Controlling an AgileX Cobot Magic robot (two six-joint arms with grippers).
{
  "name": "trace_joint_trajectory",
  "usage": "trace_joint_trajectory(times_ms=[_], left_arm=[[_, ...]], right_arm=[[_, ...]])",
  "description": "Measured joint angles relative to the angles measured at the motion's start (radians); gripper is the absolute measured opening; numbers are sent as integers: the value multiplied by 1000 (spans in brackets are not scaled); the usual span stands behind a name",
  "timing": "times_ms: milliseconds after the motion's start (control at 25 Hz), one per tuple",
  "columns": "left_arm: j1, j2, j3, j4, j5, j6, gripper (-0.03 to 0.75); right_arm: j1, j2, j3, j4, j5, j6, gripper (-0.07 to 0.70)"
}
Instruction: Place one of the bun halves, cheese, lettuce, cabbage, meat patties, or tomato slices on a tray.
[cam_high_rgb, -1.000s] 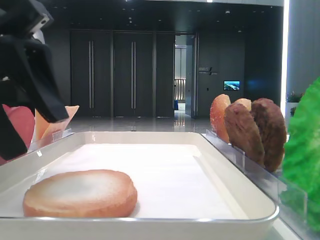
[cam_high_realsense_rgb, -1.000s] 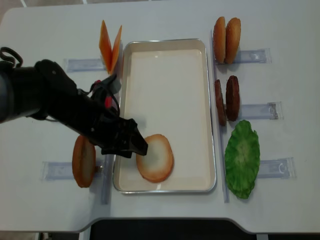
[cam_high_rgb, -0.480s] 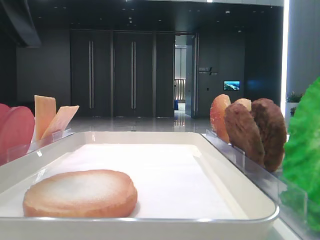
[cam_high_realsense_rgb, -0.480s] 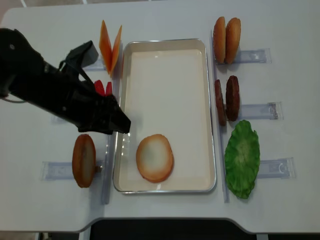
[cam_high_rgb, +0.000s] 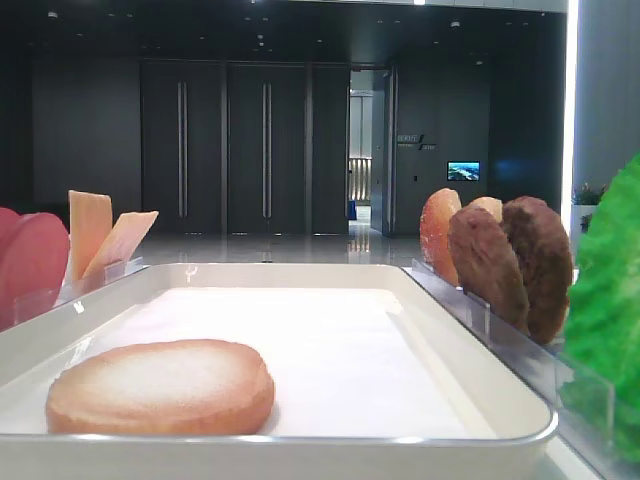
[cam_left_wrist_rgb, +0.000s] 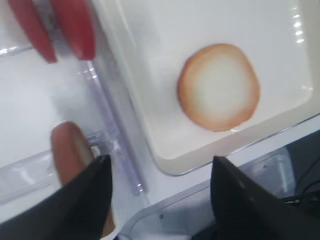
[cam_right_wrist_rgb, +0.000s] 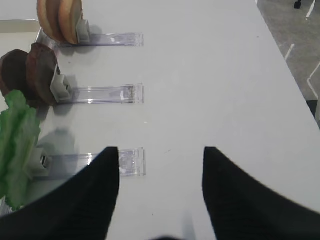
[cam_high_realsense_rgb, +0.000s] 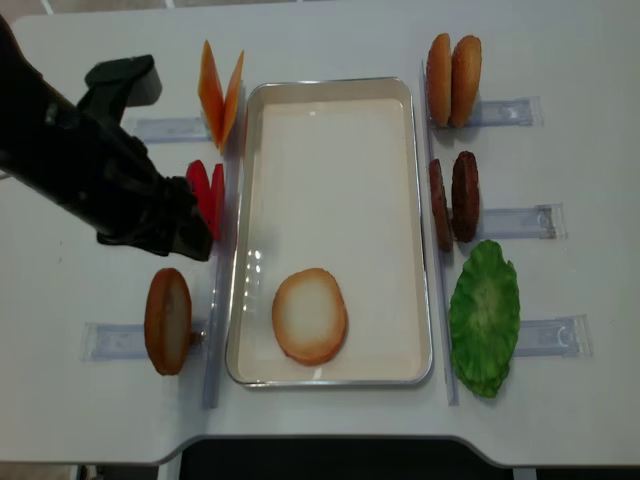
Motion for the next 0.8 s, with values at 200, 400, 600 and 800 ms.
trace_joint_trajectory(times_ms=[200,400,600,800], left_arm=[[68,-1,-1,140,67,-45,474],[165,-1,-1,248,116,-58,474],[236,-1,-1,321,124,-79,474],[245,-1,-1,344,124,-80,474]], right_arm=[[0,0,0,0,0,0,363],[0,0,0,0,0,0,363],[0,0,0,0,0,0,363],[0,0,0,0,0,0,363]])
